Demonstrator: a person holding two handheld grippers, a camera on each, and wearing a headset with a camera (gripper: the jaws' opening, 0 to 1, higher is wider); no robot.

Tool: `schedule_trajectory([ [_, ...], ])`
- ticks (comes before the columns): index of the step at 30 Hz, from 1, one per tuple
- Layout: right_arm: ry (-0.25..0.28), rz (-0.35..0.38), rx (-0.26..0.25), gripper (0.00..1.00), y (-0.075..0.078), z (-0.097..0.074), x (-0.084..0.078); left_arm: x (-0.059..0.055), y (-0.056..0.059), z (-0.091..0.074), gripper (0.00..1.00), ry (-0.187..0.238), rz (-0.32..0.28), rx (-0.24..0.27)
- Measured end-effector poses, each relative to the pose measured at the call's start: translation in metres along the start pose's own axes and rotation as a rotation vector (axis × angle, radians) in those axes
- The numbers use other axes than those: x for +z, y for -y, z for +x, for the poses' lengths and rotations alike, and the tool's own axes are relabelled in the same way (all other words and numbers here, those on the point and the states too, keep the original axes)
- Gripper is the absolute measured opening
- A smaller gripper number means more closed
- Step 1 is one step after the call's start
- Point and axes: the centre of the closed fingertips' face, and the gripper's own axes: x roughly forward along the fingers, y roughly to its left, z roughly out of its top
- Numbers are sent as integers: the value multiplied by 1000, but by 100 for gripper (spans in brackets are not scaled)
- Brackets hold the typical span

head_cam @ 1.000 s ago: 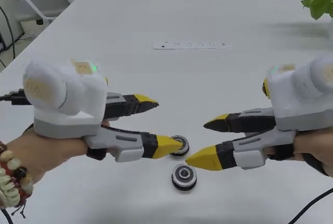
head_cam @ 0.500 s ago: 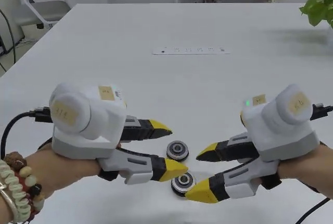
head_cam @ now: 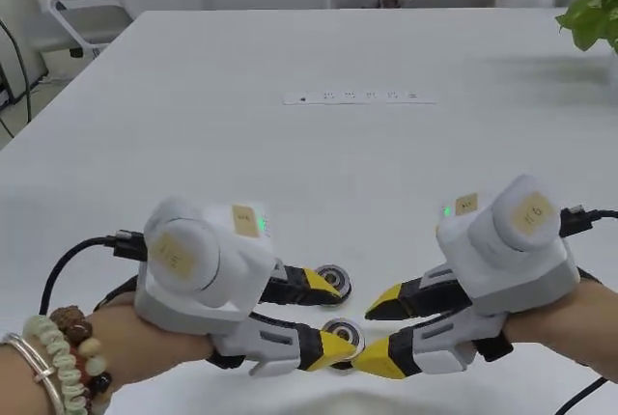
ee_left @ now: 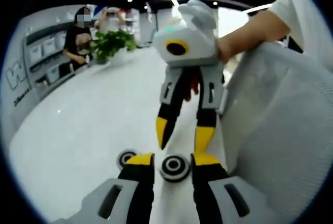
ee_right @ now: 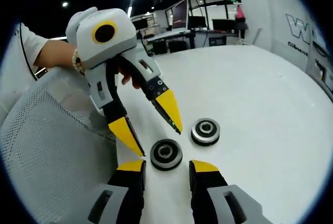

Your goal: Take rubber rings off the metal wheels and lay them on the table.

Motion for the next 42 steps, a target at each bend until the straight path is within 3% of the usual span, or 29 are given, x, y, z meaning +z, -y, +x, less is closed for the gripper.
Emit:
schedule_trajectory([
  [10,-53,-25,11,27,-5,8,-10,-11,2,6,23,-39,-3,-2],
  [18,-49,-21,12,26,-6,8,-9,-18,1,7,21,-62,-11,5],
  [21,-49,-27,5,25,-4,8,-9,-19,-1,8,21,-57,-34,17],
  [27,-49,-36,-3,21,-4,8,-9,-20,2,8,14,-61,-18,15],
  [42,-59,-116,-19,16,-1,7,-9,-19,0,9,14,-49,-22,20],
])
